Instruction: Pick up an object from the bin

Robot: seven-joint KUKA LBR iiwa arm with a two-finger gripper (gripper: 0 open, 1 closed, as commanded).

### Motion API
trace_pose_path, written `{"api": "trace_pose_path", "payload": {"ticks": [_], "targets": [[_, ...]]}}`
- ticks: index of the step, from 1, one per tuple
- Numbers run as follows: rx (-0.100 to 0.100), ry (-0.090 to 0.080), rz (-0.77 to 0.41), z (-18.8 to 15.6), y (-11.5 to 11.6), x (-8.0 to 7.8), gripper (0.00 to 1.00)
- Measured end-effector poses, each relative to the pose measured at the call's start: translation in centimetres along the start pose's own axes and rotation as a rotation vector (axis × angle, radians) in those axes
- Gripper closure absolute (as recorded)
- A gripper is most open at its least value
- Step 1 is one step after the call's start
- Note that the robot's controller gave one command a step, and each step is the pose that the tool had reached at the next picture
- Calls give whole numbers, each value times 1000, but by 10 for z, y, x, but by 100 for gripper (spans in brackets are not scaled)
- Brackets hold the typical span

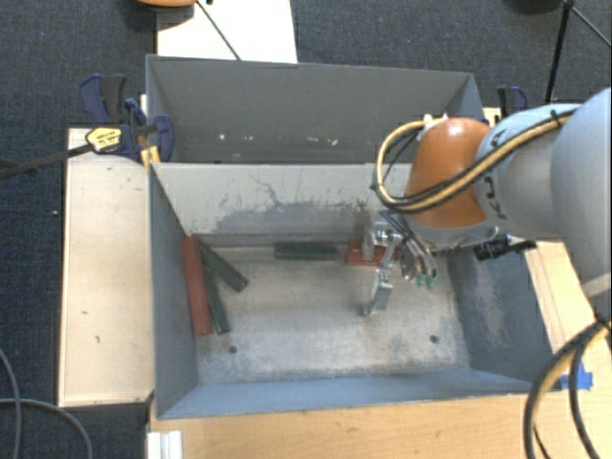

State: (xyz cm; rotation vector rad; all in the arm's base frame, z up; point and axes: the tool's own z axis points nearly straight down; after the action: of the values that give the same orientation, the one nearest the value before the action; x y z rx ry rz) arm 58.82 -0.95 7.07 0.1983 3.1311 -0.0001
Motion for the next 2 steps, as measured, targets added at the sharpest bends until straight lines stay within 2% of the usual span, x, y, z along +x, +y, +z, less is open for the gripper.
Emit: {"api": "trace_pose_path", "payload": {"ticks": [1,2], "targets": [[0,-3,-5,-1,0,-1,100],[0,-3,-6,-1,0,-1,100]]}}
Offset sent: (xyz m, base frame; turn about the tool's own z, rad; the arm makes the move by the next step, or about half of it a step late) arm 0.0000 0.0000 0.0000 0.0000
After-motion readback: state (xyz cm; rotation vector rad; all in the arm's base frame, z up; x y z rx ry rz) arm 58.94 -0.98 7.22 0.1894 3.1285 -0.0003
